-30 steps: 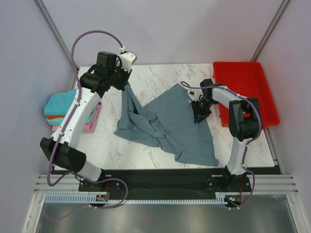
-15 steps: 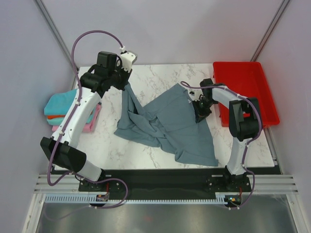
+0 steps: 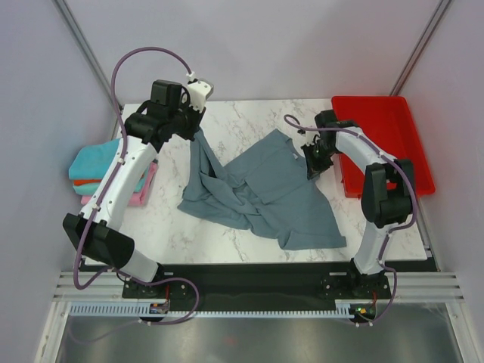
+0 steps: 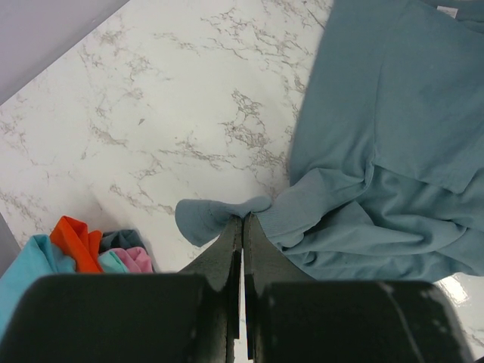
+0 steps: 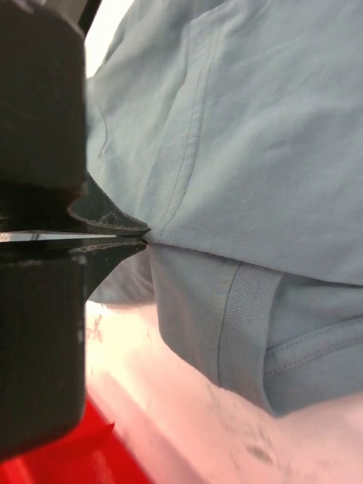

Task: Fold and stack the t-shirts
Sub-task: Flatten the tshirt out

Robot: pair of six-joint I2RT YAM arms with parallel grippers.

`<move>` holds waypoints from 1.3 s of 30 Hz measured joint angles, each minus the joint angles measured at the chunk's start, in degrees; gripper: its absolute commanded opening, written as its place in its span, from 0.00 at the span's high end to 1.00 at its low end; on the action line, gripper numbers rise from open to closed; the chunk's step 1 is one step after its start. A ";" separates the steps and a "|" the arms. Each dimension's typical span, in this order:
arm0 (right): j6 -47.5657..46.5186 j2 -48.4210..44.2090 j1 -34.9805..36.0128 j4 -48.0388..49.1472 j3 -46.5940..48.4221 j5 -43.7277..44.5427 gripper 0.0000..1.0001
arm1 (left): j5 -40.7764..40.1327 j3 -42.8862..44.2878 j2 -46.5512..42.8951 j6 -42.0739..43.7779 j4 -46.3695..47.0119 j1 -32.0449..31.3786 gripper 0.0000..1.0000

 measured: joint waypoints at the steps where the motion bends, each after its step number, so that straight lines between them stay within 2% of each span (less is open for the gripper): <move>1: -0.09 -0.52 0.00 -0.15 0.85 0.22 1.00 | 0.00 0.00 0.00 0.00 0.04 0.00 0.98; 4: -0.20 -1.36 0.00 -0.44 3.10 0.83 1.00 | -0.02 0.00 0.00 0.00 0.20 0.00 0.98; 6: -0.20 -1.75 0.00 -0.44 4.31 1.01 0.83 | -0.02 0.00 0.00 0.00 0.22 0.00 0.98; 7: -0.22 -1.84 0.00 -0.44 4.74 1.03 0.79 | -0.02 0.00 0.00 0.00 0.24 0.00 0.98; 11: -0.76 -1.66 0.00 -0.46 4.66 1.40 0.76 | -0.02 0.00 0.00 -0.04 0.24 0.00 0.98; 12: -0.76 -1.53 0.00 -0.42 4.11 1.46 0.67 | -0.02 0.00 0.00 -0.04 0.24 0.00 0.98; 13: -0.61 -1.33 0.00 -0.48 3.63 1.44 0.64 | -0.02 0.00 0.00 -0.07 0.24 0.00 0.98; 29: -0.79 0.33 -0.02 0.04 1.68 0.68 0.64 | -0.11 0.00 -0.63 -0.09 0.22 0.00 0.98; 39: -0.74 1.62 -0.02 0.83 3.48 0.50 0.68 | -0.11 0.00 -0.63 -0.09 0.22 0.00 0.98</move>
